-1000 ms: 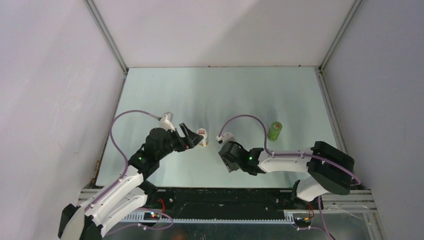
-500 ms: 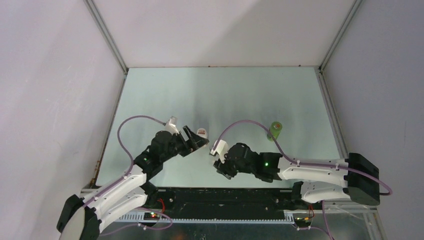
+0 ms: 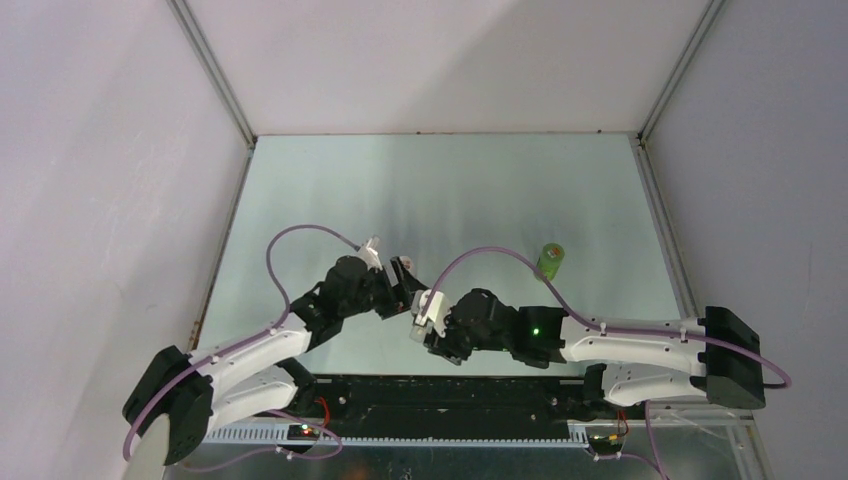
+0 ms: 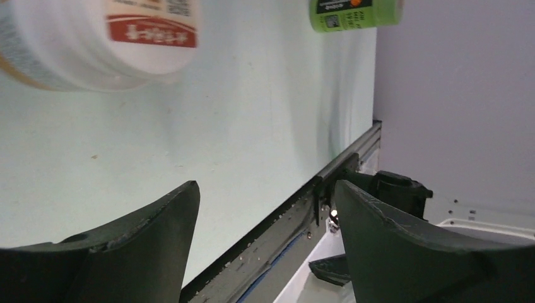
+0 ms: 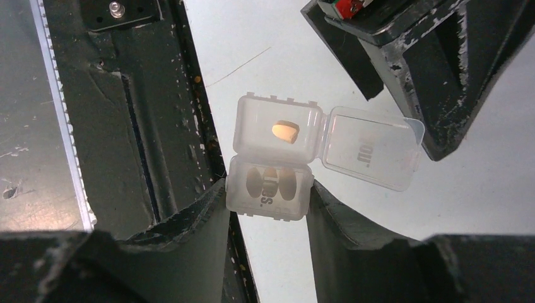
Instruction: Sort the pills into containers
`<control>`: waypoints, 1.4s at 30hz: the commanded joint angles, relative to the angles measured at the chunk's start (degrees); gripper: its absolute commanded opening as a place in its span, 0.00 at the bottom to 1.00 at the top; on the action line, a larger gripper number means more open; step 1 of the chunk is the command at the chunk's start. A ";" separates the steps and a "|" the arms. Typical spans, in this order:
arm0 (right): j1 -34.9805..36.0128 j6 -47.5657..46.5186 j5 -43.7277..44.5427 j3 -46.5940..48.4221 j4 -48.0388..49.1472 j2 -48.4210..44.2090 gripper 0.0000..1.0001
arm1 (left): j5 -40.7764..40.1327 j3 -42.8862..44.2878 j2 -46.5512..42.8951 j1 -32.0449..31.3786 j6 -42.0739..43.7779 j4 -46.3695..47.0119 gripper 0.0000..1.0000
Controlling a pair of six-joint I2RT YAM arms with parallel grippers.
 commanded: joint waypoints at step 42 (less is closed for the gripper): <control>-15.31 19.07 -6.12 2.09 -0.13 -9.77 0.40 | 9.69 -1.95 -2.94 -0.79 -3.87 20.91 0.47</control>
